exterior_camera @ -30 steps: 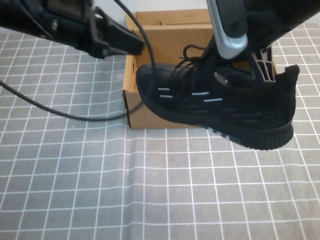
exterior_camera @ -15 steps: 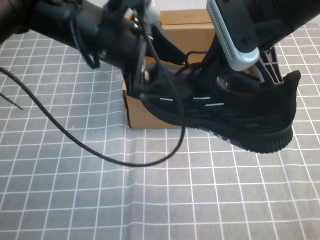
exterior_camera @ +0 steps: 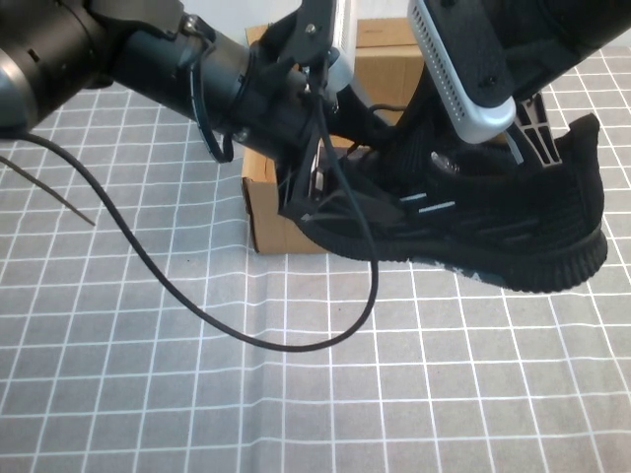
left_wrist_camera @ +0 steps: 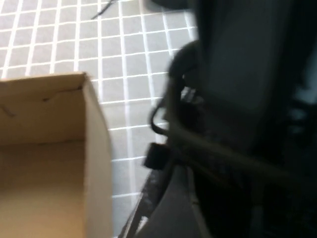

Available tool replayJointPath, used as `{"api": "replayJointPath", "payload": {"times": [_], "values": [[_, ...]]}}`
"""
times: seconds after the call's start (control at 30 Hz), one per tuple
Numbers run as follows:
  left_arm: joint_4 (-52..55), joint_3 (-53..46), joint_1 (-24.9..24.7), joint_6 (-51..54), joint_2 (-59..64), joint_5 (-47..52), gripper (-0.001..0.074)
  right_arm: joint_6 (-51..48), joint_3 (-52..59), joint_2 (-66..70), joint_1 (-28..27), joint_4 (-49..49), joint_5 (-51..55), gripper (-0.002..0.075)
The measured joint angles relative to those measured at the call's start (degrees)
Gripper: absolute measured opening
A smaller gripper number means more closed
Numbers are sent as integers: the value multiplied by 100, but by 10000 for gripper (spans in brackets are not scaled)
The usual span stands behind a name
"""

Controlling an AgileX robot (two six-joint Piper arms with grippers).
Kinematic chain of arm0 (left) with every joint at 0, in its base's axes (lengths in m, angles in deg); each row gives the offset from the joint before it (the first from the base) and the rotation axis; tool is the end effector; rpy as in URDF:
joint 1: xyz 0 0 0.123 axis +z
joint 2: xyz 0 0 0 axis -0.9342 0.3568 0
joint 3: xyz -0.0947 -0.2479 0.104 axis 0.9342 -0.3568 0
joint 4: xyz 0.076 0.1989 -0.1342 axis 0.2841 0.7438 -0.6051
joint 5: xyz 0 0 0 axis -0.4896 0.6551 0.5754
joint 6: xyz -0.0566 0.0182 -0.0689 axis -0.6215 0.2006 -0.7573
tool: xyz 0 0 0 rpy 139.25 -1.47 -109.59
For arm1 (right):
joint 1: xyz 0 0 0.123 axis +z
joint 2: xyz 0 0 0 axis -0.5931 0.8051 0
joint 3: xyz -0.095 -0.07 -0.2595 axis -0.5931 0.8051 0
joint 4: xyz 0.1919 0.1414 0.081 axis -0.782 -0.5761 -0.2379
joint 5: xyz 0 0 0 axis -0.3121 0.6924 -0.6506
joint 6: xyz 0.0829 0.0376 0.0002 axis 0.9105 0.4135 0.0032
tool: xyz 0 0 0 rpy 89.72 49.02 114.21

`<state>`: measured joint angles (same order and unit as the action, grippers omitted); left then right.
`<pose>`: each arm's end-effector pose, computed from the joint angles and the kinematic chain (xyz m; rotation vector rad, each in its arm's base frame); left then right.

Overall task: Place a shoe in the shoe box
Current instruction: Hand over the shoe

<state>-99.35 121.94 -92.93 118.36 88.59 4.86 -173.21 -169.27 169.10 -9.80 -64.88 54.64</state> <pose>0.3179 -0.2149 0.3426 1.8133 1.4177 -0.7428 0.2983 0.1870 0.4106 -2.1116 1.2811 0.0646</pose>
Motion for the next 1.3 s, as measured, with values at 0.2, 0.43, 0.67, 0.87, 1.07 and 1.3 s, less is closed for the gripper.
{"api": "replayJointPath", "payload": {"times": [0.2,0.43,0.67,0.87,1.07,1.3], "values": [[-133,0,0,195,32,-378,525,-3,0,0,-5,55,-59,5],[-404,0,0,435,205,-86,479,-12,0,0,-5,55,4,5],[-514,49,-79,449,366,7,441,-12,0,4,-5,120,115,6],[-504,52,-131,449,388,-8,230,-12,0,4,-13,132,184,5],[-527,60,-131,449,421,-103,150,138,0,38,-13,132,186,6],[-238,60,-177,421,484,-438,65,1631,-8,27,-13,442,7,174]]}}
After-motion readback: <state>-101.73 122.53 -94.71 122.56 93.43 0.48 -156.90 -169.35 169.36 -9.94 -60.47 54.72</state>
